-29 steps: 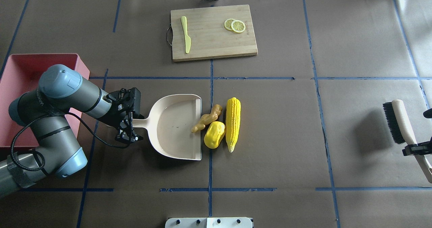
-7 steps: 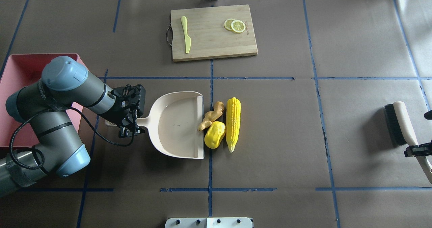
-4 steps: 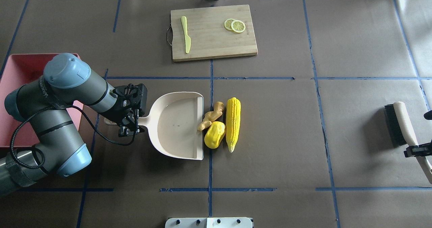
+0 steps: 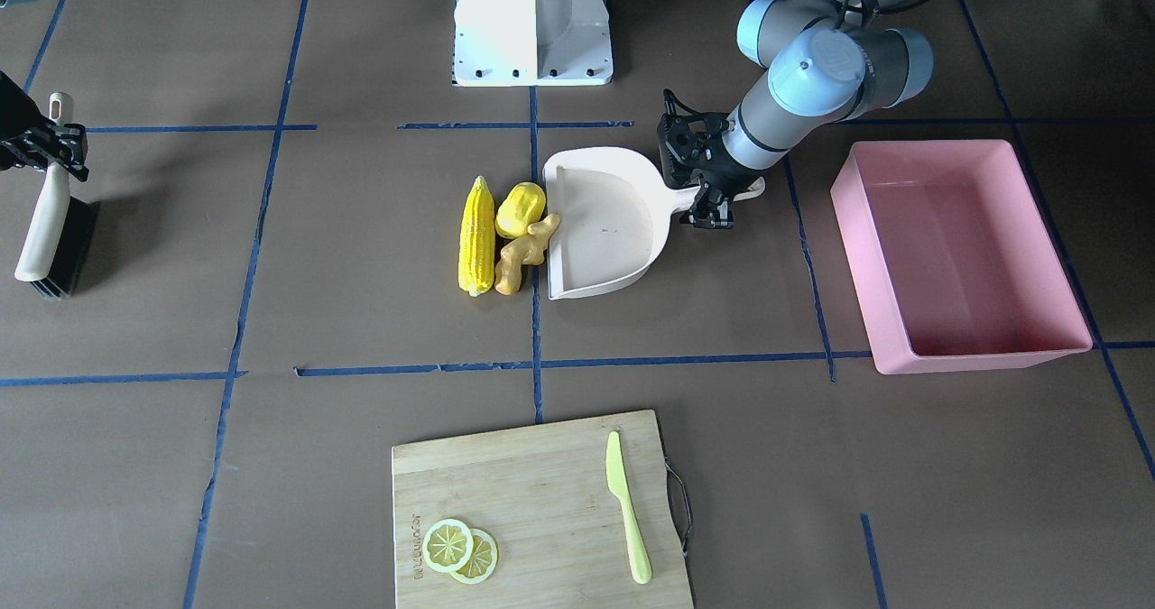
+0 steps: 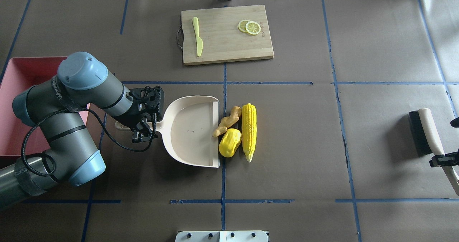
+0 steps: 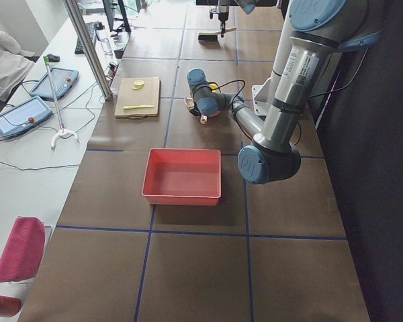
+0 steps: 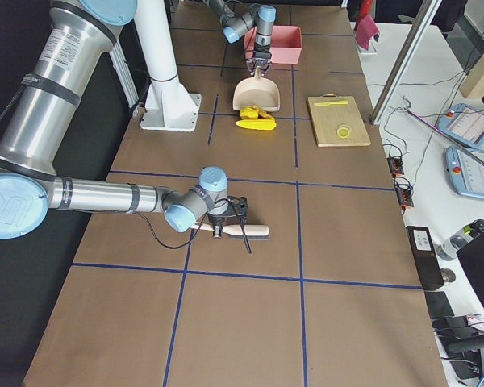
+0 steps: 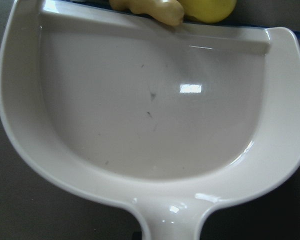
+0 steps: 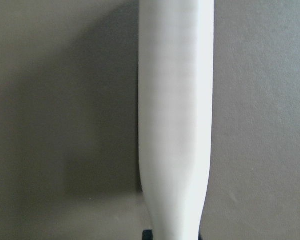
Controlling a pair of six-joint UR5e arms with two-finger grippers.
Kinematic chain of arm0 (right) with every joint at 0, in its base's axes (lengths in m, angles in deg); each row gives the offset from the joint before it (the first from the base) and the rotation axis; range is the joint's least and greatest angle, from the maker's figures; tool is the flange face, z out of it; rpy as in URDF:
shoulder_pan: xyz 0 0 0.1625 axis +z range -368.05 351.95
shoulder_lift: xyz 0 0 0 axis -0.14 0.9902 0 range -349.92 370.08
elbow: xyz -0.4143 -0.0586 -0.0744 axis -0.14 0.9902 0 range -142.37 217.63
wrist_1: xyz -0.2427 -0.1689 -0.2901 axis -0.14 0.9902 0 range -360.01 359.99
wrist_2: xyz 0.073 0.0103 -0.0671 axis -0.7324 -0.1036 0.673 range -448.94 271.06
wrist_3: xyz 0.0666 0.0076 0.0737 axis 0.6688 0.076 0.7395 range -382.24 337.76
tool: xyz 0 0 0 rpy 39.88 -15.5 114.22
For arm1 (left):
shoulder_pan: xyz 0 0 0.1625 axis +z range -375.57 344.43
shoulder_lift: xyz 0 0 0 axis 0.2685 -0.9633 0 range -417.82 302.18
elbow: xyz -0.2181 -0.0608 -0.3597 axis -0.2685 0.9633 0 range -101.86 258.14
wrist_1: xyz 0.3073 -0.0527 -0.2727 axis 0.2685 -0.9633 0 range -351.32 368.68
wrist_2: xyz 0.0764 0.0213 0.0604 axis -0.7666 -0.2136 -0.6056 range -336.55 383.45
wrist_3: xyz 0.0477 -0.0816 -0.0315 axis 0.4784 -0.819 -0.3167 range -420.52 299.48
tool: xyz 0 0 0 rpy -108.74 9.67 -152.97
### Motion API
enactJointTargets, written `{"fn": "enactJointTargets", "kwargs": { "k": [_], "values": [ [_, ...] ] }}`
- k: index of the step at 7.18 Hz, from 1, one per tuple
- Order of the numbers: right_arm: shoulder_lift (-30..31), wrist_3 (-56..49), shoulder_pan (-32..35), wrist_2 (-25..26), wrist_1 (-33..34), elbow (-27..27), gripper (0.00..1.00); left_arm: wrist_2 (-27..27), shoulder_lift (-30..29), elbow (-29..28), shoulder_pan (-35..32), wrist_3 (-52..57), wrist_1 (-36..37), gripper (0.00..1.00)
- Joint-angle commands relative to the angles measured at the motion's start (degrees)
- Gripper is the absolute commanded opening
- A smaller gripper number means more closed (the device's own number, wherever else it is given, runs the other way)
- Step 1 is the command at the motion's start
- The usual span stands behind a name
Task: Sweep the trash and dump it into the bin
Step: 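Close the left gripper on the dustpan handle and hold it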
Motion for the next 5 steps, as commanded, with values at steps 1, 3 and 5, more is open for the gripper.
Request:
{"fn": "enactJointTargets", "kwargs": {
  "k": [1,3,5],
  "values": [
    [0.0,0.01,-0.02,-0.03,0.04,0.01,0.0,-0.23,-0.12,-0.07,0.08,0.69,1.25,0.0],
    [-0.26,2.88,-0.02,-0.29,0.04,-0.34,0.0,-0.23,-0.21,-0.07,0.17,1.05,1.87,0.0],
    [-1.14,6.85,-1.06,-1.17,0.82,-2.44,0.0,-0.23,-0.21,-0.07,0.17,1.05,1.87,0.0]
  ]
}}
